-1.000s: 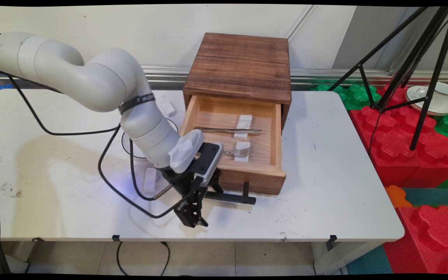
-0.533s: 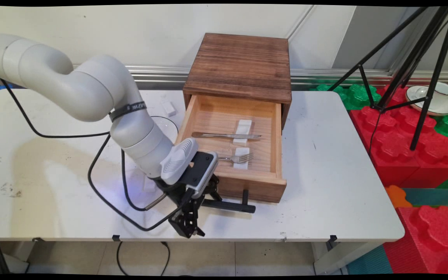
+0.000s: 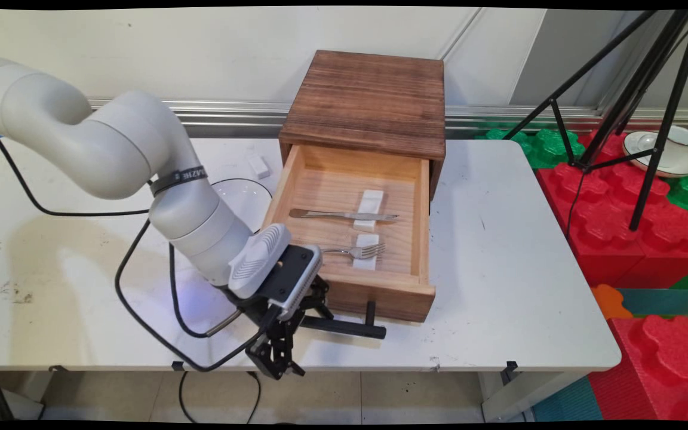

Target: Open the drawer

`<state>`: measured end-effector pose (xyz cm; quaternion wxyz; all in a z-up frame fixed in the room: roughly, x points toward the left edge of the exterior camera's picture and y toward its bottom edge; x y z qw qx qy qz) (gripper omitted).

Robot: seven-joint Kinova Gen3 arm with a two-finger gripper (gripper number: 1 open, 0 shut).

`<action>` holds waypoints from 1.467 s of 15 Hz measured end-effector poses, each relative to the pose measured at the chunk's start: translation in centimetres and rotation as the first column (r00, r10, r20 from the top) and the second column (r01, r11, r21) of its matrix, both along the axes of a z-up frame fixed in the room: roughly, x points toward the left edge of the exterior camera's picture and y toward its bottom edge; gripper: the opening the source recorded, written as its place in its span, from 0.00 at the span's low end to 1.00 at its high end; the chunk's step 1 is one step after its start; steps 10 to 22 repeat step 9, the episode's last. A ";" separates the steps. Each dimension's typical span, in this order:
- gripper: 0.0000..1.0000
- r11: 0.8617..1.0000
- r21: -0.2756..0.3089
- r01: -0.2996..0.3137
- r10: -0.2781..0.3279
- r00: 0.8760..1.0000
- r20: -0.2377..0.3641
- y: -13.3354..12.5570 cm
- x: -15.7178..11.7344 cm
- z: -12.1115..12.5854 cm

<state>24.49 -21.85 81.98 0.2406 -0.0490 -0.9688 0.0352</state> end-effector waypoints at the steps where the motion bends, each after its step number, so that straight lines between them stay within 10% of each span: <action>1: 1.00 1.000 -0.002 0.003 -0.003 1.000 -0.002 0.2 0.1 0.0; 22: 1.00 1.000 -0.018 0.008 -0.008 1.000 -0.019 1.6 0.9 0.3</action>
